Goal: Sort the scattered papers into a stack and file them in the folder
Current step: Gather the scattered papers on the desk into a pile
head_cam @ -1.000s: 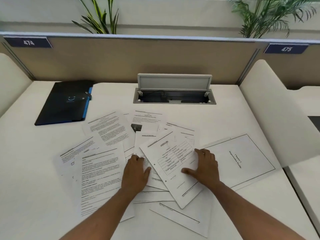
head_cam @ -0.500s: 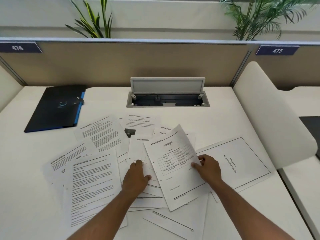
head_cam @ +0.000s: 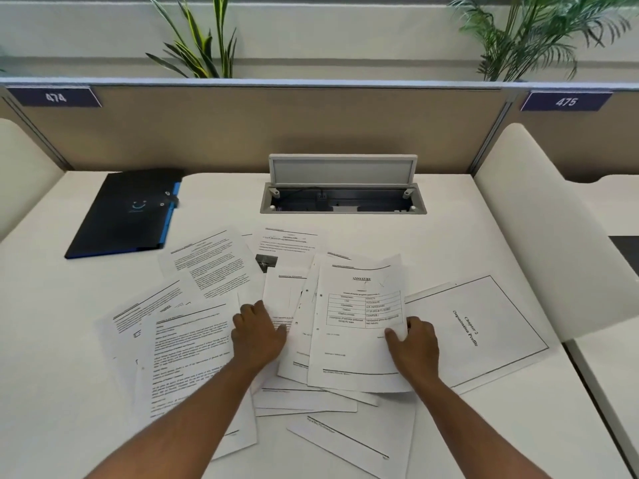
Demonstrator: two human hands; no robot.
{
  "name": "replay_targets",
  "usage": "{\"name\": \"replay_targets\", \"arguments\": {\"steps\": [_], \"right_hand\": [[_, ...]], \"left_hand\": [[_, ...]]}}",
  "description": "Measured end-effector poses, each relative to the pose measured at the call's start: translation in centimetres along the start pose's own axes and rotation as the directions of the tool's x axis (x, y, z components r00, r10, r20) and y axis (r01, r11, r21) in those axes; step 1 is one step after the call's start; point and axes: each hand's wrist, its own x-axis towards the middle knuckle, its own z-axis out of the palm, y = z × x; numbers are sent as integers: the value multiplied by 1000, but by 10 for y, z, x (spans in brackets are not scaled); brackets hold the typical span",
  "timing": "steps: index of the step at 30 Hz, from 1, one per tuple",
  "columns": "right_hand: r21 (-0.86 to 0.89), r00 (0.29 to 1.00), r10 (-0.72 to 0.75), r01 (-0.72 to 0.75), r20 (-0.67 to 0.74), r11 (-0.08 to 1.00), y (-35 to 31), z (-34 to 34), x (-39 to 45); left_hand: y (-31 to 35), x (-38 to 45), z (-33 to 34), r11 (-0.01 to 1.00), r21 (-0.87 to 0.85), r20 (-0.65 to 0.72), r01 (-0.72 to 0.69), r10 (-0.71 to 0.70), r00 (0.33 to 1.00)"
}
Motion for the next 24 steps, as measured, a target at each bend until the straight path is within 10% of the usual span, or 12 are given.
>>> {"name": "replay_targets", "arguments": {"steps": [11,24], "right_hand": [[189,994,12,-33,109,981,-15,10,-1],[262,968,4,-71,250,963,-12,15,8]], "left_hand": [[18,18,-4,863,-503,120,39,26,992],[32,23,4,772,-635,237,25,164,958]]}}
